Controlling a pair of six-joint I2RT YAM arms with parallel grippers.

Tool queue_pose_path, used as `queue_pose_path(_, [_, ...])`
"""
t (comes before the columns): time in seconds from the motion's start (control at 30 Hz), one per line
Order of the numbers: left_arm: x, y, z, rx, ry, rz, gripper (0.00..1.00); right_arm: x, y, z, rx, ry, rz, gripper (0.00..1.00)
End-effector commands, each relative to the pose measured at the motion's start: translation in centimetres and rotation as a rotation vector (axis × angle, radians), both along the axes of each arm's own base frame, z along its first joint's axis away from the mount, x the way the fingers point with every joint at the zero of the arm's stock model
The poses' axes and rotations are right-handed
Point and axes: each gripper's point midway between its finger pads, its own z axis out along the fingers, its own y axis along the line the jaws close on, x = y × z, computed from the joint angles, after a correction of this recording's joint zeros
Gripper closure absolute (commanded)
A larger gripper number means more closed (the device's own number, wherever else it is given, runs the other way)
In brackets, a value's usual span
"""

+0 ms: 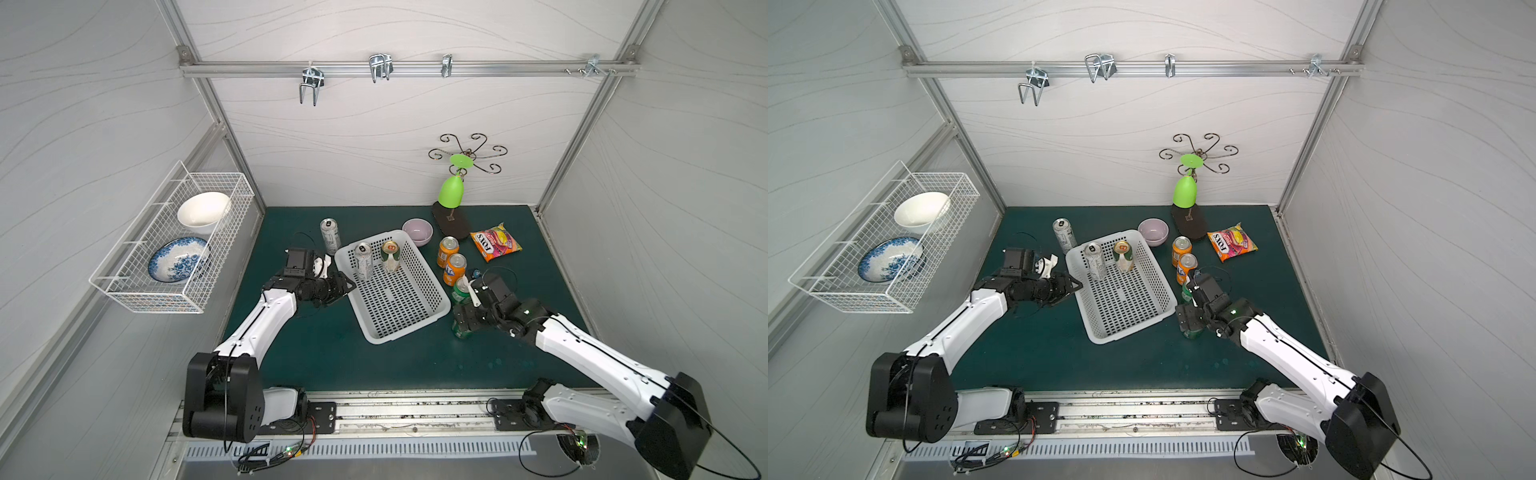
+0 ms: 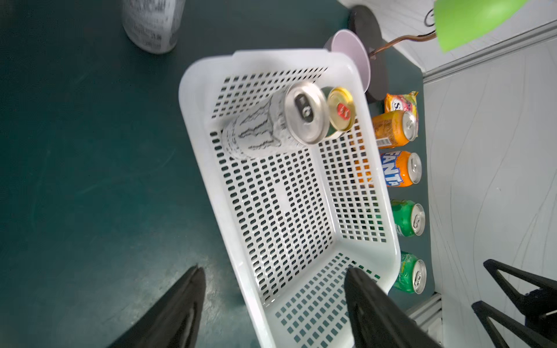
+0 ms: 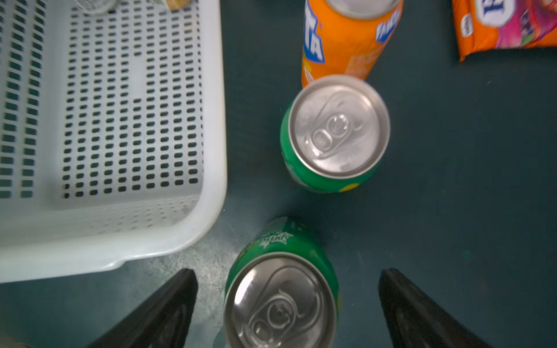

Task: Take out the drinks from the basket
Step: Place the drink at the center of the board, then pick up the drink from the basket.

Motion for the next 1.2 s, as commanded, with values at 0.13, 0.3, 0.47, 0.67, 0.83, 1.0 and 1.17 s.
queue_pose_path(0.13, [1.5,2.1,7.1,0.163,-0.159,-0.007,0.23,-0.5,0.0,6.3,0.028,-0.081,0.083,0.01])
queue_pose_path(0.3, [3.3,1.4,10.0,0.191,-0.199,-0.042,0.21,-0.3,2.2,8.6,0.093,-0.087,0.150,0.01])
queue_pose_path(0.47, [5.0,-0.6,11.2,0.306,-0.208,-0.127,0.17,0.7,4.6,9.1,0.098,-0.088,0.204,0.01])
queue_pose_path(0.67, [7.5,-0.8,10.5,0.486,-0.146,-0.186,0.12,1.9,7.4,8.7,0.090,-0.075,0.250,0.01])
queue_pose_path(0.83, [9.2,-1.2,9.5,0.564,-0.100,-0.230,0.10,2.9,9.3,7.9,0.095,-0.059,0.275,0.01])
queue_pose_path(1.0, [10.2,-2.3,8.3,0.598,-0.070,-0.277,0.09,3.8,10.9,6.6,0.091,-0.027,0.295,0.01])
queue_pose_path(1.17, [11.2,-2.9,6.3,0.633,-0.025,-0.311,0.09,4.5,11.7,5.5,0.081,-0.015,0.298,0.01])
